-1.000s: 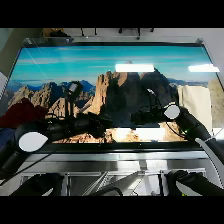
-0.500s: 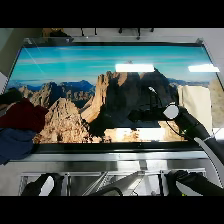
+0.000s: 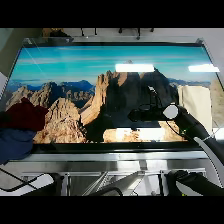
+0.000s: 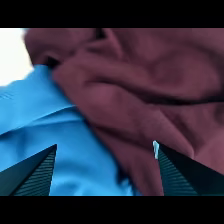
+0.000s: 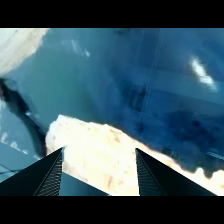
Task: Fold the shirts.
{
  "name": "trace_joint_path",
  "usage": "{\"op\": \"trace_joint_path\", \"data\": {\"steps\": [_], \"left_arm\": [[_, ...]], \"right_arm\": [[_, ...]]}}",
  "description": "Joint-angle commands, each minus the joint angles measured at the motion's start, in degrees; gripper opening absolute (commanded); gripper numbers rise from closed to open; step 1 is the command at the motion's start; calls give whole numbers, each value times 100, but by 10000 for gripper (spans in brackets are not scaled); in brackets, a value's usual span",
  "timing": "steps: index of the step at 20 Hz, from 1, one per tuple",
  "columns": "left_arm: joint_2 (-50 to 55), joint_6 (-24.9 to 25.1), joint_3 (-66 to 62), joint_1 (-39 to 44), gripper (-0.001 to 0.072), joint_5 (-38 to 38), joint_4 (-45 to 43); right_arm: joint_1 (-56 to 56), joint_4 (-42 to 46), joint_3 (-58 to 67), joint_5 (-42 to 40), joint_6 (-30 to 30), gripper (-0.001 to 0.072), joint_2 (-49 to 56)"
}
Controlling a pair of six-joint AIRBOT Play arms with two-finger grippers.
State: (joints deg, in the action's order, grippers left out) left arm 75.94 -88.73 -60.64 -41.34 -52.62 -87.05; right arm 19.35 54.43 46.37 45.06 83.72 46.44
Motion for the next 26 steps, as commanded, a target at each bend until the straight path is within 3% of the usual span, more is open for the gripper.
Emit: {"op": "trace_joint_path", "data": {"steps": [1, 4, 5, 6, 12, 14, 16, 18, 21, 26], "left_arm": [[688, 20, -7, 398, 707, 487, 4], [859, 20, -11, 789, 693, 1121, 2], [859, 20, -11, 876, 439, 1241, -2], [855, 33, -61, 946, 34, 1163, -7], [107, 122, -1440, 1716, 15, 103, 155], [-509, 168, -2087, 2310, 15, -7, 1008], [-1110, 662, -2638, 3182, 15, 22, 1958], [-1438, 660, -2999, 4127, 15, -116, 1893], [-1692, 387, -2780, 5272, 15, -398, 1749], [-1475, 315, -1467, 6363, 16, -245, 1759]], "right_arm": [[0, -2, 2, 0, 4, 504, 2], [2, -7, 2, 151, 26, 503, 2], [2, -7, 2, 219, 26, 503, 2], [2, -7, 2, 286, 26, 503, 2], [2, -66, 2, 387, 24, 503, 2], [2, -66, 2, 391, 24, 503, 0], [2, -66, 2, 518, 20, 503, -39], [0, -63, 4, 599, -162, 503, -114], [-2, -44, 22, 597, -240, 504, -393], [-507, -2, 26, 634, -236, 504, -1134]]}}
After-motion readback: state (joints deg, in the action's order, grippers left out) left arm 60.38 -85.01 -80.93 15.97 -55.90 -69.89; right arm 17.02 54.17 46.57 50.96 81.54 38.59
